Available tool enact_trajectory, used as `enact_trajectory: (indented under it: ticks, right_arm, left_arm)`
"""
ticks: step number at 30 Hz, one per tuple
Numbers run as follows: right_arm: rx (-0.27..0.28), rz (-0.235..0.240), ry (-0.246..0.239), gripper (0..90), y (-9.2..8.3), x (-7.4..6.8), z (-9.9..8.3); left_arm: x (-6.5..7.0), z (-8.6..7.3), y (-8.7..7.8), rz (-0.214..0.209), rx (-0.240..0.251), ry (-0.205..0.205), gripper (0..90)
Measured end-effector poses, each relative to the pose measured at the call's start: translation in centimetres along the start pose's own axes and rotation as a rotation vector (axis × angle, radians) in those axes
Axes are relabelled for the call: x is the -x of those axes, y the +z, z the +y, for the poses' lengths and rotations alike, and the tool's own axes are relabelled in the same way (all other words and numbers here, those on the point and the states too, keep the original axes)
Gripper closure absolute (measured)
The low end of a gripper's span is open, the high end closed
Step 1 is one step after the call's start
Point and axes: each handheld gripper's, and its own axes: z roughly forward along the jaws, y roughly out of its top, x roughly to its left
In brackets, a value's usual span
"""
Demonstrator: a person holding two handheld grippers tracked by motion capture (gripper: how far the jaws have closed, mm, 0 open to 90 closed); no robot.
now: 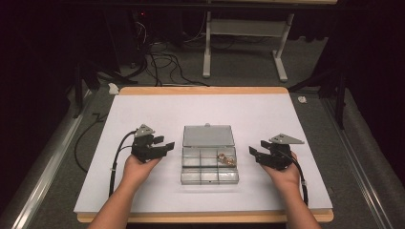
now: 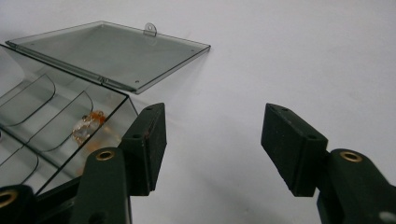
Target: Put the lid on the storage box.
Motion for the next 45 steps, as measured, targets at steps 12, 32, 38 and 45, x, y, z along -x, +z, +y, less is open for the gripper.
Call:
enact_trajectory:
  ticks: [12, 32, 38, 45]
  right_arm:
    - [-0.050, 0.035, 0.027, 37.4, 2.4, -0.3, 3.4]
    - [-0.206, 0.178, 0.186, 24.1, 9.9, -1.9, 4.7]
    - [-0.208, 0.221, 0.230, 24.2, 10.6, -1.8, 4.5]
    - [-0.210, 0.257, 0.258, 23.9, 11.0, -1.7, 4.4]
  left_arm:
    - [-1.1, 2.2, 3.2, -0.041, -0.050, -0.100, 39.8]
    - [-0.7, 0.9, 9.1, -0.180, -0.119, -0.320, 32.1]
    - [-0.7, 0.7, 9.2, -0.208, -0.116, -0.343, 33.6]
    - [-0.9, 0.7, 9.3, -0.222, -0.116, -0.369, 36.8]
